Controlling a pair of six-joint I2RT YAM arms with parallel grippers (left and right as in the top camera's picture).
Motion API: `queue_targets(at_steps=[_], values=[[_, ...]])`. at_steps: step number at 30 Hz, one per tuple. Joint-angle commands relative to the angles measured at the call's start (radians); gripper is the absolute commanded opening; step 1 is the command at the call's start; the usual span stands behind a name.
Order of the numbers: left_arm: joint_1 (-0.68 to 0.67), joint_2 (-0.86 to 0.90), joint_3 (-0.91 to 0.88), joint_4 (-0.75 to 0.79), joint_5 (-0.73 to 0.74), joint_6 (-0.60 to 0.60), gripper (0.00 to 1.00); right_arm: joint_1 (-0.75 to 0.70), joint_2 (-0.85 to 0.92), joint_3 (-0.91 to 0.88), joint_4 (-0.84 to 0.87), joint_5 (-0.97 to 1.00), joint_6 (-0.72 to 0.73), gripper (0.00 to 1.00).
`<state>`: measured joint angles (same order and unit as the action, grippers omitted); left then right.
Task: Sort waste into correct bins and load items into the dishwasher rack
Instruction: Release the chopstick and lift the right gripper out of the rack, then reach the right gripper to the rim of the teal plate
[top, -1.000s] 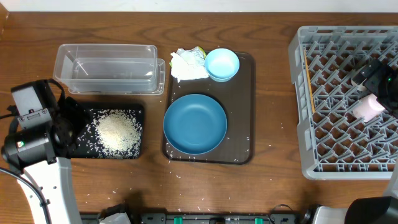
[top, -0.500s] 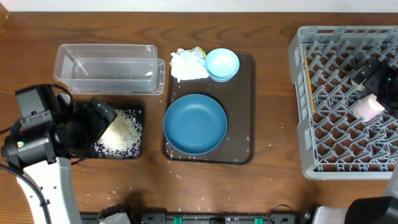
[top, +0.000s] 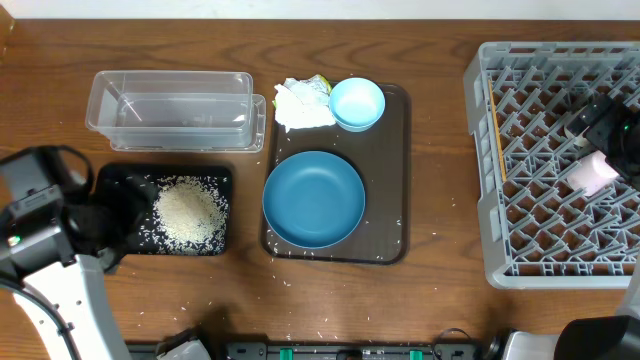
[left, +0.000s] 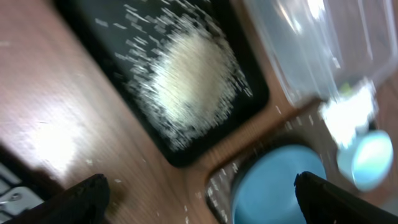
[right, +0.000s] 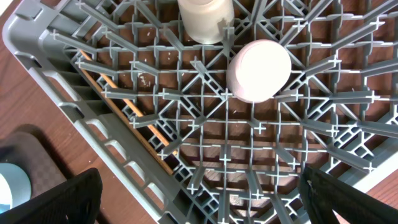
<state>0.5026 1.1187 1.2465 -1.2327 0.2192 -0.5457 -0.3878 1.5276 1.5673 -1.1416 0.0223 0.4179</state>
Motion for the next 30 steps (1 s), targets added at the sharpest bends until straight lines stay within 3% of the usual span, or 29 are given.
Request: queue_targets(at_steps=[1, 6, 15, 17, 20, 23, 26, 30], values=[[0.087, 0.004, 0.008, -0.008, -0.095, -0.039, 0.98, -0.004, 0.001, 0.000, -0.003, 0.000, 0.015, 0.99], [0.161, 0.004, 0.008, -0.031, -0.100, -0.039, 0.98, -0.004, 0.001, 0.000, -0.003, 0.000, 0.015, 0.99], [0.163, 0.004, 0.008, -0.031, -0.100, -0.039, 0.98, -0.003, 0.001, 0.000, 0.003, -0.032, 0.023, 0.99], [0.163, 0.004, 0.008, -0.031, -0.101, -0.039, 0.98, -0.004, 0.000, 0.000, -0.014, -0.191, 0.033, 0.99], [0.163, 0.004, 0.008, -0.031, -0.100, -0.039, 0.98, 0.009, 0.003, -0.004, -0.060, -0.618, 0.031, 0.99], [0.163, 0.004, 0.008, -0.031, -0.101, -0.039, 0.98, 0.082, 0.004, -0.022, -0.072, -0.766, -0.069, 0.95], [0.163, 0.004, 0.008, -0.031, -0.101, -0.039, 0.98, 0.228, 0.004, -0.026, -0.072, -0.683, -0.158, 0.96], [0.163, 0.004, 0.008, -0.031, -0.101, -0.039, 0.98, 0.523, 0.011, -0.026, -0.061, -0.383, -0.180, 0.98]])
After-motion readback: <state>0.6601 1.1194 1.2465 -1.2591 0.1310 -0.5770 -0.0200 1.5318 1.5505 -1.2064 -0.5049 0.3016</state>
